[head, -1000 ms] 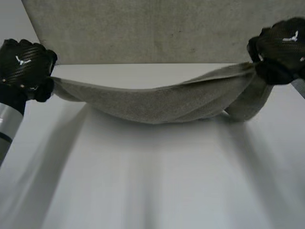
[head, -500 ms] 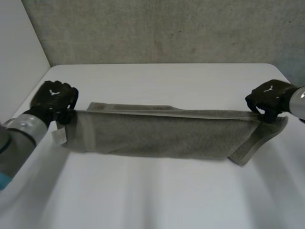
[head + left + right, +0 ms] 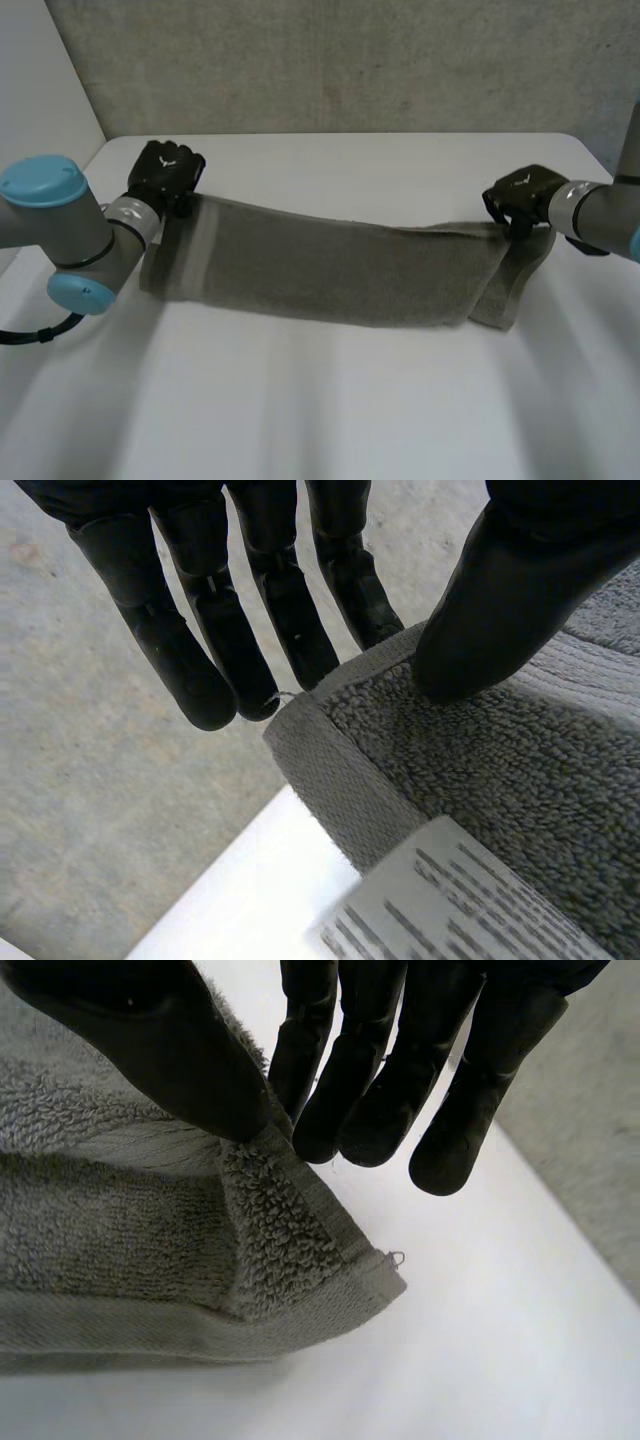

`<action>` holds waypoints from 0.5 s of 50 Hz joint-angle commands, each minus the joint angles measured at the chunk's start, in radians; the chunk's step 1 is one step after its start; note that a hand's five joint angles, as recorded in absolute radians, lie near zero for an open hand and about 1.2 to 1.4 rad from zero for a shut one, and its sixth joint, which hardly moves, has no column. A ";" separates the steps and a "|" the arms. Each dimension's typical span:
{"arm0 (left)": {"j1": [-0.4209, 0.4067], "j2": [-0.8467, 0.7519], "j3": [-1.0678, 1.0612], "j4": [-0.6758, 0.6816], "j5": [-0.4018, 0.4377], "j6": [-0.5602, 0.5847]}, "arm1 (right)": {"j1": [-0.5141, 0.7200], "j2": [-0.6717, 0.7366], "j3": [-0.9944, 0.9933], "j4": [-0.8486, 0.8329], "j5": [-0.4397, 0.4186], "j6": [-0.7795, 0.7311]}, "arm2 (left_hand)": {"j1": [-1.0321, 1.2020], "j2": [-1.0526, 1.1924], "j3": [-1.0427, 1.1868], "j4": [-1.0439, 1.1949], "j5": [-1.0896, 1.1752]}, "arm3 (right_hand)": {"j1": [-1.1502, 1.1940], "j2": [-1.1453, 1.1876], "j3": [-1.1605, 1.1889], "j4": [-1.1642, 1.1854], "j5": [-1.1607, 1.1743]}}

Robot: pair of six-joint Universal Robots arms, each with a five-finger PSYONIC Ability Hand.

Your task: Fold the towel.

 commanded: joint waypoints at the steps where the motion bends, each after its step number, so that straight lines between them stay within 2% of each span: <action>1: 0.000 0.091 -0.003 0.016 -0.001 -0.009 | 0.027 -0.080 -0.110 -0.059 0.011 0.008 | 0.045 0.040 0.017 0.041 0.027 | 0.101 0.055 0.049 0.054 0.039; 7: 0.000 0.152 0.015 0.045 -0.022 -0.023 | 0.063 -0.090 -0.166 -0.051 0.037 0.005 | 0.045 0.040 0.017 0.041 0.027 | 0.101 0.055 0.049 0.054 0.039; 20: -0.001 0.066 -0.003 0.036 -0.024 -0.015 | 0.083 0.003 -0.155 0.032 0.058 -0.057 | 0.045 0.040 0.017 0.041 0.027 | 0.101 0.055 0.049 0.054 0.039; 25: 0.013 0.100 -0.049 0.028 -0.045 -0.017 | 0.077 -0.012 -0.123 0.035 0.058 -0.054 | 0.045 0.040 0.017 0.041 0.027 | 0.101 0.055 0.049 0.054 0.039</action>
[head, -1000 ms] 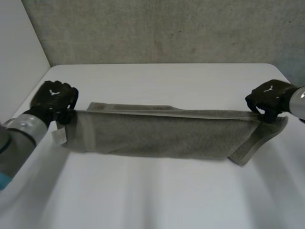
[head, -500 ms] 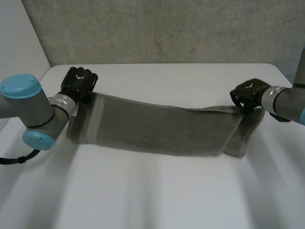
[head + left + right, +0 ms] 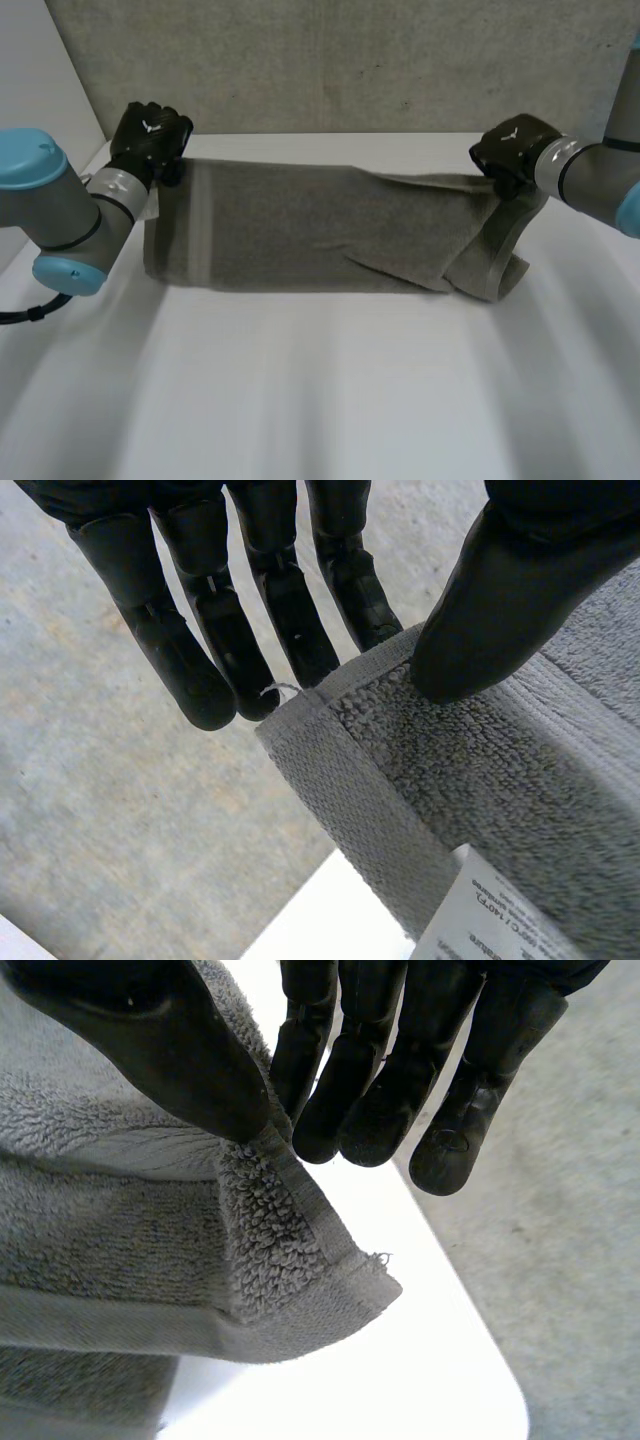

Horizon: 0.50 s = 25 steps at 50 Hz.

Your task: Fold the towel.

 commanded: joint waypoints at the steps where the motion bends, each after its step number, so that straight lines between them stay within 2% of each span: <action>1: 0.014 0.024 -0.045 -0.008 -0.021 0.000 | -0.010 -0.019 0.050 0.008 0.000 -0.003 | 0.045 0.040 0.017 0.041 0.027 | 0.101 0.055 0.049 0.054 0.039; 10: 0.030 0.244 -0.229 0.012 -0.025 -0.016 | -0.011 -0.181 0.178 0.048 -0.023 -0.001 | 0.045 0.040 0.017 0.041 0.027 | 0.101 0.055 0.049 0.054 0.039; 12: 0.033 0.291 -0.261 0.023 -0.027 -0.019 | -0.010 -0.271 0.200 0.040 -0.023 0.003 | 0.045 0.040 0.017 0.041 0.027 | 0.101 0.055 0.049 0.054 0.039; 14: 0.047 0.426 -0.324 0.064 -0.028 -0.063 | -0.010 -0.325 0.199 0.022 -0.023 0.017 | 0.045 0.040 0.017 0.041 0.027 | 0.101 0.055 0.049 0.054 0.039; 17: 0.053 0.498 -0.349 0.093 -0.030 -0.108 | -0.010 -0.408 0.188 -0.023 -0.023 0.060 | 0.045 0.040 0.017 0.041 0.027 | 0.101 0.055 0.049 0.054 0.039; 19: 0.060 0.615 -0.378 0.138 -0.030 -0.199 | -0.019 -0.570 0.147 -0.084 -0.026 0.155 | 0.045 0.040 0.017 0.041 0.027 | 0.101 0.055 0.049 0.054 0.039; 23: 0.061 0.694 -0.389 0.141 -0.027 -0.283 | -0.048 -0.583 0.105 0.005 -0.057 0.165 | 0.045 0.040 0.017 0.041 0.027 | 0.101 0.055 0.049 0.054 0.039; 25: 0.060 0.711 -0.401 0.116 -0.024 -0.327 | -0.067 -0.521 0.084 0.145 -0.076 0.154 | 0.045 0.040 0.017 0.041 0.027 | 0.101 0.055 0.049 0.054 0.039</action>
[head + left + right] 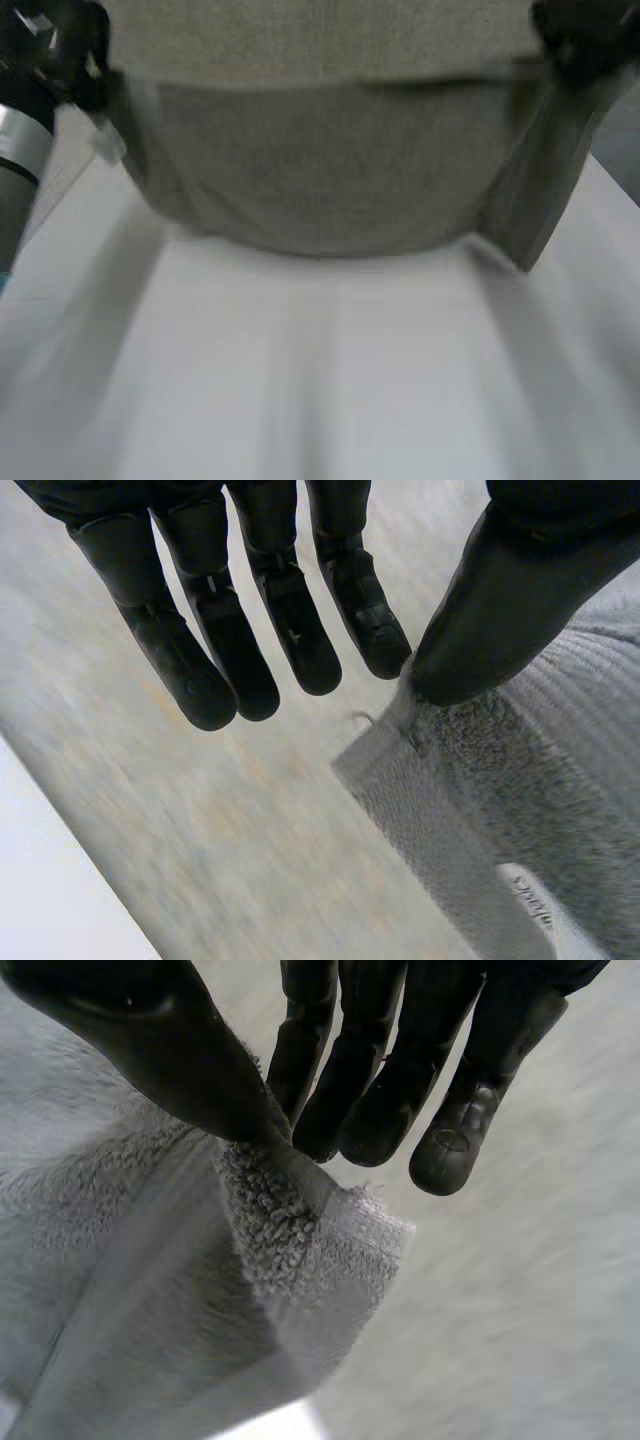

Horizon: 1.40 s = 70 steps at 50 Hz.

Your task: Fold the towel.

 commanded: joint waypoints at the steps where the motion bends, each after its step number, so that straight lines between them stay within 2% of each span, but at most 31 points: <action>1: 0.003 0.141 -0.034 0.001 0.005 -0.162 | -0.047 -0.024 -0.080 0.182 -0.045 0.044 | 0.044 0.039 0.016 0.041 0.027 | 0.101 0.055 0.049 0.054 0.039; 2: 0.003 0.127 -0.044 -0.021 0.007 -0.162 | -0.040 0.021 -0.083 0.255 -0.043 0.025 | 0.044 0.039 0.016 0.041 0.027 | 0.101 0.055 0.049 0.054 0.039; 3: 0.003 0.127 -0.044 -0.022 0.007 -0.162 | -0.040 0.022 -0.083 0.256 -0.043 0.024 | 0.044 0.039 0.016 0.041 0.027 | 0.101 0.055 0.049 0.054 0.039; 5: 0.003 0.043 -0.053 -0.070 0.008 -0.153 | -0.006 0.096 -0.068 0.349 -0.042 -0.061 | 0.044 0.039 0.016 0.041 0.027 | 0.101 0.055 0.049 0.054 0.039; 7: 0.003 -0.020 -0.046 -0.099 0.008 -0.144 | 0.022 0.127 -0.060 0.362 -0.043 -0.107 | 0.044 0.039 0.016 0.041 0.027 | 0.101 0.055 0.049 0.054 0.039; 9: 0.000 -0.078 -0.038 -0.126 0.008 -0.127 | 0.046 0.152 -0.054 0.351 -0.040 -0.140 | 0.044 0.039 0.016 0.041 0.027 | 0.101 0.055 0.049 0.054 0.039; 11: -0.012 -0.182 -0.002 -0.153 0.002 -0.063 | 0.078 0.208 -0.069 0.298 -0.013 -0.166 | 0.044 0.039 0.016 0.041 0.027 | 0.101 0.055 0.049 0.054 0.039; 14: -0.018 -0.226 0.029 -0.155 -0.004 -0.024 | 0.086 0.233 -0.082 0.250 0.010 -0.169 | 0.044 0.039 0.016 0.041 0.027 | 0.101 0.055 0.049 0.054 0.039; 16: -0.042 -0.287 0.110 -0.153 -0.008 0.045 | 0.092 0.281 -0.137 0.143 0.062 -0.173 | 0.044 0.039 0.016 0.041 0.027 | 0.101 0.055 0.049 0.054 0.039; 19: -0.046 -0.319 0.193 -0.152 -0.022 0.050 | 0.094 0.317 -0.192 0.071 0.099 -0.167 | 0.044 0.039 0.016 0.041 0.027 | 0.101 0.055 0.049 0.054 0.039; 28: -0.053 -0.327 0.235 -0.160 -0.041 0.028 | 0.099 0.324 -0.169 0.064 0.108 -0.154 | 0.044 0.039 0.016 0.041 0.027 | 0.101 0.055 0.049 0.054 0.039; 37: -0.075 -0.278 0.007 -0.164 -0.033 0.031 | 0.097 0.296 -0.014 0.053 0.105 -0.147 | 0.044 0.039 0.016 0.041 0.027 | 0.101 0.055 0.049 0.054 0.039; 38: -0.094 -0.251 -0.056 -0.164 -0.032 0.031 | 0.097 0.292 0.021 0.050 0.104 -0.143 | -0.487 -0.492 -0.516 -0.490 -0.505 | 0.101 0.055 0.049 0.054 0.039; 39: -0.095 -0.250 -0.057 -0.164 -0.032 0.031 | 0.097 0.292 0.021 0.050 0.104 -0.143 | -0.493 -0.497 -0.521 -0.496 -0.510 | 0.101 0.055 0.049 0.054 0.039; 40: -0.117 -0.221 -0.125 -0.164 -0.030 0.031 | 0.095 0.286 0.050 0.044 0.104 -0.131 | -0.987 -0.992 -1.015 -0.990 -1.004 | 0.101 0.055 0.049 0.054 0.039; 41: -0.145 -0.197 -0.189 -0.161 -0.028 0.031 | 0.092 0.279 0.079 0.031 0.104 -0.114 | -1.126 -1.130 -1.154 -1.128 -1.143 | 0.101 0.055 0.049 0.054 0.039; 44: -0.173 -0.178 -0.244 -0.160 -0.025 0.030 | 0.086 0.263 0.128 -0.008 0.102 -0.075 | -1.127 -1.132 -1.155 -1.130 -1.144 | 0.101 0.055 0.049 0.054 0.039; 47: -0.243 -0.138 -0.340 -0.149 -0.039 0.025 | 0.085 0.244 0.179 -0.038 0.099 -0.062 | -1.130 -1.135 -1.158 -1.133 -1.147 | 0.101 0.055 0.049 0.054 0.039; 50: -0.268 -0.150 -0.351 -0.146 -0.044 0.022 | 0.083 0.230 0.211 -0.057 0.098 -0.058 | -1.133 -1.138 -1.161 -1.136 -1.150 | 0.101 0.055 0.049 0.054 0.039; 61: -0.292 -0.275 -0.316 -0.158 -0.074 0.022 | 0.083 0.192 0.323 -0.123 0.093 -0.055 | -1.065 -1.070 -1.094 -1.068 -1.083 | 0.101 0.055 0.049 0.054 0.039; 70: -0.306 -0.315 -0.310 -0.152 -0.110 0.022 | 0.083 0.186 0.374 -0.158 0.088 -0.055 | -0.971 -0.976 -1.000 -0.974 -0.988 | 0.101 0.055 0.049 0.054 0.039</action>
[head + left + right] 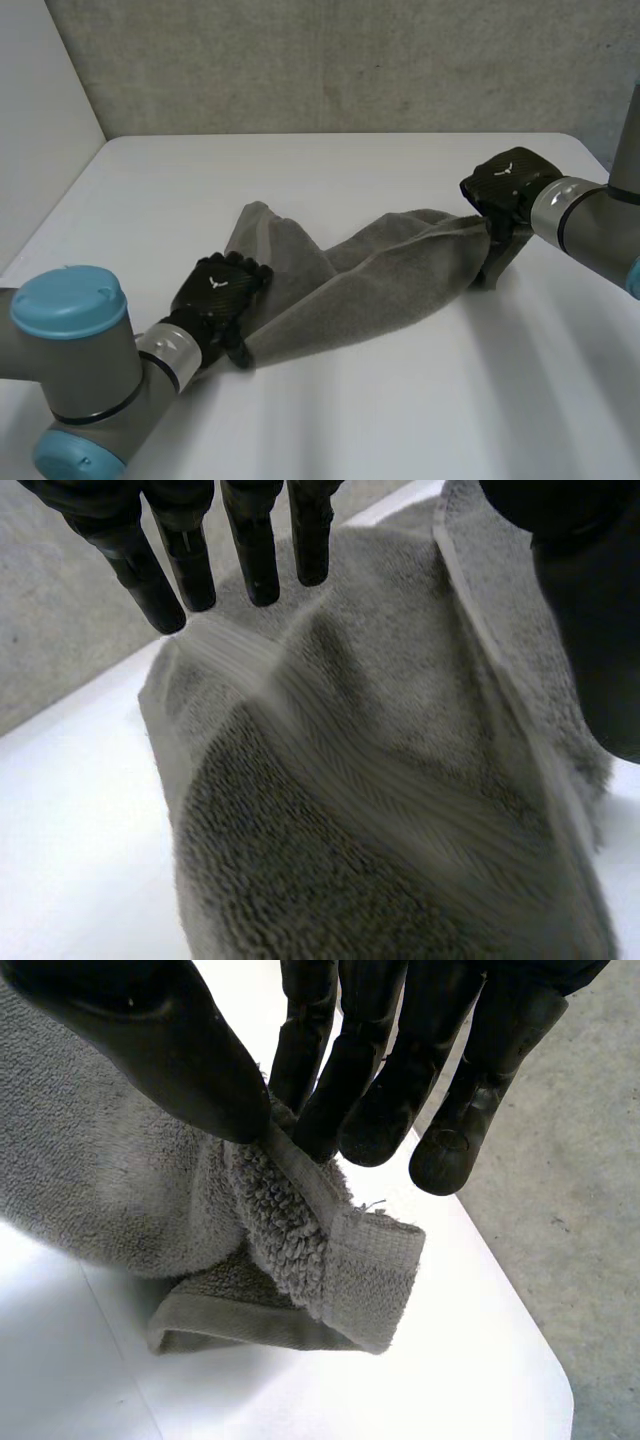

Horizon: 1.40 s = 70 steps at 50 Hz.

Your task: Fold the towel.

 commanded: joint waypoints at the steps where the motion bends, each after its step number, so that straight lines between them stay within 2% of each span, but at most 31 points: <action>1: -0.008 -0.041 0.015 0.001 -0.031 0.000 | 0.001 -0.003 0.038 -0.026 -0.003 0.000 | 0.103 0.097 0.102 0.102 0.095 | 0.101 0.055 0.049 0.054 0.039; 8: -0.016 -0.062 0.026 -0.002 -0.031 -0.001 | -0.002 -0.003 0.048 -0.032 -0.003 0.000 | 0.265 0.259 0.264 0.264 0.257 | 0.101 0.055 0.049 0.054 0.039; 10: -0.025 -0.060 0.026 -0.004 -0.031 -0.003 | -0.002 -0.004 0.048 -0.032 -0.003 0.000 | 0.508 0.501 0.507 0.506 0.499 | 0.101 0.055 0.049 0.054 0.039; 11: -0.025 -0.060 0.026 -0.004 -0.031 -0.003 | -0.002 -0.004 0.048 -0.032 -0.003 0.000 | 0.509 0.503 0.508 0.507 0.500 | 0.101 0.055 0.049 0.054 0.039; 13: -0.039 -0.054 0.026 -0.010 -0.031 -0.009 | -0.001 -0.004 0.048 -0.032 -0.001 0.000 | 0.737 0.730 0.736 0.735 0.728 | 0.101 0.055 0.049 0.054 0.039; 16: -0.045 -0.051 0.026 -0.014 -0.031 -0.018 | -0.001 -0.004 0.049 -0.034 -0.001 0.000 | 0.823 0.817 0.822 0.821 0.815 | 0.101 0.055 0.049 0.054 0.039; 18: -0.051 -0.045 0.024 -0.025 -0.031 -0.044 | -0.002 -0.003 0.051 -0.032 -0.003 0.000 | 1.045 1.038 1.044 1.043 1.036 | 0.101 0.055 0.049 0.054 0.039; 19: -0.051 -0.045 0.024 -0.028 -0.031 -0.058 | -0.002 -0.003 0.052 -0.034 -0.003 0.000 | 1.072 1.066 1.071 1.070 1.063 | 0.101 0.055 0.049 0.054 0.039; 30: -0.048 -0.060 0.027 -0.033 -0.008 -0.072 | -0.002 -0.004 0.060 -0.034 -0.003 0.000 | 1.072 1.066 1.071 1.071 1.064 | 0.101 0.055 0.049 0.054 0.039; 36: 0.019 -0.003 0.072 -0.030 0.043 -0.075 | 0.001 -0.021 0.051 -0.038 -0.001 0.000 | 1.072 1.066 1.071 1.071 1.064 | 0.101 0.055 0.049 0.054 0.039; 37: 0.060 0.044 0.082 -0.030 0.044 -0.075 | -0.001 -0.048 0.045 -0.049 -0.001 0.003 | 1.072 1.066 1.071 1.071 1.064 | 0.101 0.055 0.049 0.054 0.039; 38: 0.061 0.044 0.082 -0.030 0.044 -0.075 | -0.001 -0.094 0.040 -0.064 -0.001 0.009 | 1.072 1.066 1.071 1.071 1.064 | 0.101 0.055 0.049 0.054 0.039; 39: 0.091 0.108 0.088 -0.024 0.044 -0.076 | -0.001 -0.095 0.040 -0.064 -0.001 0.009 | 1.072 1.066 1.071 1.071 1.064 | 0.101 0.055 0.049 0.054 0.039; 42: 0.126 0.235 0.105 -0.004 0.044 -0.081 | -0.009 -0.227 0.031 -0.106 -0.009 0.052 | 1.072 1.066 1.071 1.071 1.064 | 0.101 0.055 0.049 0.054 0.039; 43: 0.134 0.292 0.121 0.007 0.043 -0.089 | -0.019 -0.287 0.022 -0.118 -0.024 0.085 | 1.072 1.066 1.071 1.071 1.064 | 0.101 0.055 0.049 0.054 0.039; 44: 0.134 0.293 0.121 0.007 0.043 -0.089 | -0.019 -0.288 0.021 -0.118 -0.024 0.086 | 1.072 1.066 1.071 1.071 1.064 | 0.101 0.055 0.049 0.054 0.039; 46: 0.140 0.346 0.134 0.016 0.043 -0.107 | -0.056 -0.370 -0.015 -0.109 -0.090 0.154 | 1.072 1.066 1.071 1.071 1.064 | 0.101 0.055 0.049 0.054 0.039; 49: 0.153 0.429 0.157 0.027 0.047 -0.151 | -0.078 -0.386 -0.034 -0.084 -0.129 0.170 | 1.072 1.066 1.071 1.071 1.064 | 0.101 0.055 0.049 0.054 0.039; 51: 0.180 0.471 0.167 0.030 0.055 -0.182 | -0.125 -0.395 -0.073 0.029 -0.199 0.170 | 1.072 1.066 1.071 1.071 1.064 | 0.101 0.055 0.049 0.054 0.039; 52: 0.180 0.471 0.167 0.030 0.055 -0.182 | -0.125 -0.395 -0.074 0.029 -0.199 0.170 | 1.072 1.066 1.071 1.071 1.064 | 0.101 0.055 0.049 0.054 0.039; 54: 0.209 0.474 0.165 0.019 0.067 -0.187 | -0.166 -0.383 -0.106 0.162 -0.250 0.155 | 1.072 1.066 1.071 1.071 1.064 | 0.101 0.055 0.049 0.054 0.039; 58: 0.213 0.446 0.145 0.016 0.082 -0.185 | -0.174 -0.350 -0.100 0.241 -0.268 0.092 | 1.072 1.066 1.071 1.071 1.064 | 0.101 0.055 0.049 0.054 0.039; 64: 0.213 0.284 0.108 0.015 0.089 -0.164 | -0.170 -0.233 -0.094 0.273 -0.245 -0.081 | 1.072 1.066 1.071 1.071 1.064 | 0.101 0.055 0.049 0.054 0.039; 70: 0.213 0.152 0.121 0.018 0.090 -0.113 | -0.136 -0.167 -0.089 0.264 -0.192 -0.077 | 1.072 1.066 1.071 1.071 1.064 | 0.101 0.055 0.049 0.054 0.039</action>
